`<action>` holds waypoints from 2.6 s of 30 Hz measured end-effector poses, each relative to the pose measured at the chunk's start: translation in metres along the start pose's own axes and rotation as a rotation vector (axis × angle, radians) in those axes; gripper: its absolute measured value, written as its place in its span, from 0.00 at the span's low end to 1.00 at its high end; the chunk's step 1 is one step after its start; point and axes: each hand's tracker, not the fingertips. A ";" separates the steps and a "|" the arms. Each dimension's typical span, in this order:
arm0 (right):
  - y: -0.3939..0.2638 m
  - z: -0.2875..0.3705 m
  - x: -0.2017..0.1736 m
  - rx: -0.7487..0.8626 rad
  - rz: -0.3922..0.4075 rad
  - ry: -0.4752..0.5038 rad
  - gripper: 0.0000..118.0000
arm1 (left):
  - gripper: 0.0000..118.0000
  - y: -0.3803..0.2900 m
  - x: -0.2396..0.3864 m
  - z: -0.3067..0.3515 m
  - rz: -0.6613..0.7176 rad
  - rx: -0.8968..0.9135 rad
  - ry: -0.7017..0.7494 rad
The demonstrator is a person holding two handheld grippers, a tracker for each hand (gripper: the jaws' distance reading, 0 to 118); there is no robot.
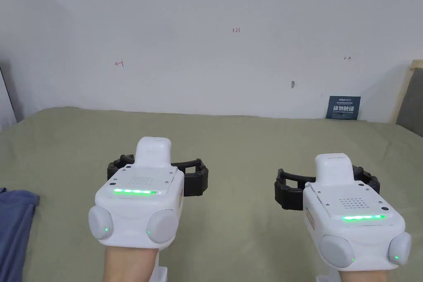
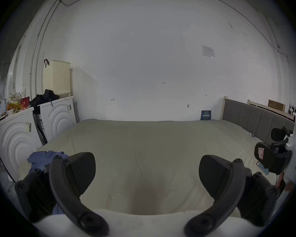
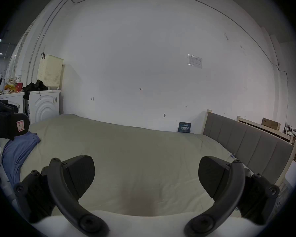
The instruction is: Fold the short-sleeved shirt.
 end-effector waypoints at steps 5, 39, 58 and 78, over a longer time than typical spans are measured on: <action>-0.001 0.001 0.001 0.006 -0.003 0.006 1.00 | 1.00 -0.002 0.000 0.001 -0.001 -0.002 -0.001; -0.002 0.001 0.001 0.010 -0.006 0.000 1.00 | 1.00 -0.003 -0.002 0.003 -0.016 0.003 0.008; -0.001 0.002 0.001 0.016 -0.009 0.003 1.00 | 1.00 0.001 -0.005 0.004 -0.004 0.005 0.000; 0.002 0.004 0.001 0.022 -0.015 0.005 1.00 | 1.00 0.002 -0.006 0.007 0.002 0.013 -0.001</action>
